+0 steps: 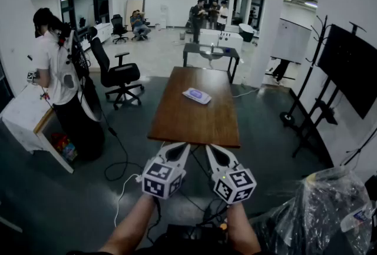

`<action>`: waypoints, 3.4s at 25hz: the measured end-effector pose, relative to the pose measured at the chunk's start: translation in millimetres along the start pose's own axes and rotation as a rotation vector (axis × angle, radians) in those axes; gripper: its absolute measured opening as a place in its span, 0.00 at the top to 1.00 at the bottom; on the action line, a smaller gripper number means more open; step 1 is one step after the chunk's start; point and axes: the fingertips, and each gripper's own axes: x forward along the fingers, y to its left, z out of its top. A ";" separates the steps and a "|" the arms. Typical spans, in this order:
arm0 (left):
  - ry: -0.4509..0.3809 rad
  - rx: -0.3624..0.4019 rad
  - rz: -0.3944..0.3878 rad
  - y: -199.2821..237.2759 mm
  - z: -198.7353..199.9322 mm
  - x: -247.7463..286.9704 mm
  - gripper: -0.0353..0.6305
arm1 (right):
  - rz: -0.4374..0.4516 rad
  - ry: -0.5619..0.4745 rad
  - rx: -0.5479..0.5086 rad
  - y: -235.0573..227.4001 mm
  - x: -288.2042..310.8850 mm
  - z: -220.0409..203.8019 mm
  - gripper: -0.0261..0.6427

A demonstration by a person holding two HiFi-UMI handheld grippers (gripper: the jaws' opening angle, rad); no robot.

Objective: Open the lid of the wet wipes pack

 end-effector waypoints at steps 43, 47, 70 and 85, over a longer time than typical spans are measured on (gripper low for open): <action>0.082 0.007 0.009 72.4 -27.3 147.5 0.94 | 0.023 0.092 0.009 -116.8 116.9 -31.4 0.94; 0.097 -0.014 -0.031 112.7 -33.4 181.7 0.94 | -0.023 0.110 0.007 -135.3 165.4 -34.9 0.94; 0.204 -0.042 -0.048 271.2 -73.1 358.0 0.94 | -0.084 0.187 -0.043 -269.3 362.9 -75.0 0.94; 0.379 -0.002 0.097 362.8 -143.0 491.1 0.94 | -0.009 0.369 -0.101 -395.1 484.1 -157.3 0.94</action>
